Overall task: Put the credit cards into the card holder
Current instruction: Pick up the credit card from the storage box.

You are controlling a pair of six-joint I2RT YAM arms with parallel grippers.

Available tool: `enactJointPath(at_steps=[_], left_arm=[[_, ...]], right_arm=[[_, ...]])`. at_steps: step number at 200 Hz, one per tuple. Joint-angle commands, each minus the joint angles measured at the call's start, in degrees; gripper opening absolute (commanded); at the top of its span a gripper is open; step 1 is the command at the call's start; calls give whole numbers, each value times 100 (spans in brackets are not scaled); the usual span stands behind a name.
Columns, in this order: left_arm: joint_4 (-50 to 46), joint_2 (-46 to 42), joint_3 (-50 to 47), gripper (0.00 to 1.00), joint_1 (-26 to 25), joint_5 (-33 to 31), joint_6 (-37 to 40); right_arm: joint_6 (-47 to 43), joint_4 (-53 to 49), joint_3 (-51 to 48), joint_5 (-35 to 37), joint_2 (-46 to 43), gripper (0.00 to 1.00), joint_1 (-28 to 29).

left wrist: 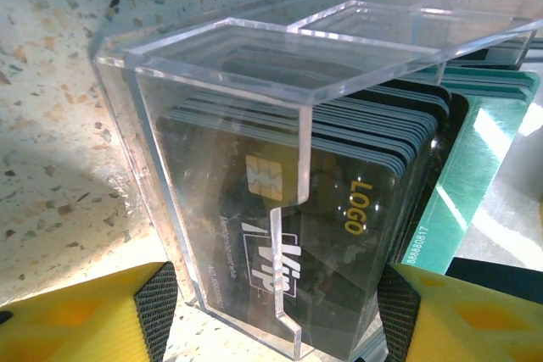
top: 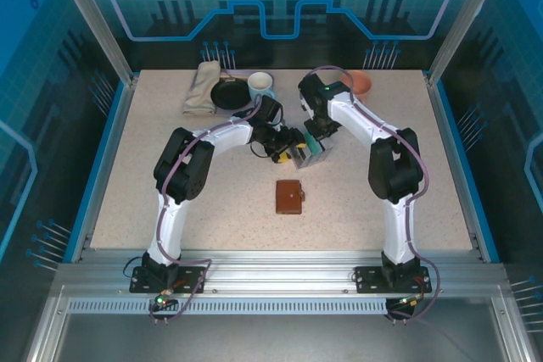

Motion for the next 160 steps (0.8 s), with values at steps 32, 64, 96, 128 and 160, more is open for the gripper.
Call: enactJointPath(at_steps=[32,64,96,128,160], left_arm=[[-290,208,8,67,-9,-45,0],[-289,202,12,67,-10,-44,0],[-305,200,23,67,-13,-31,9],[-305,200,21,67,-11,-29,4],[-312,180,25,67,-5,-26,13]], right_arm=[[-4,-122,-108,-23,-332,9,-48],[27,-144,-138,-213,-406,11,-46],[67,-176,-150,-384,-525,12,-47],[69,-194,-186,-309,-432,11,-75],[76,-148,-236,-272,-342,13,-76]])
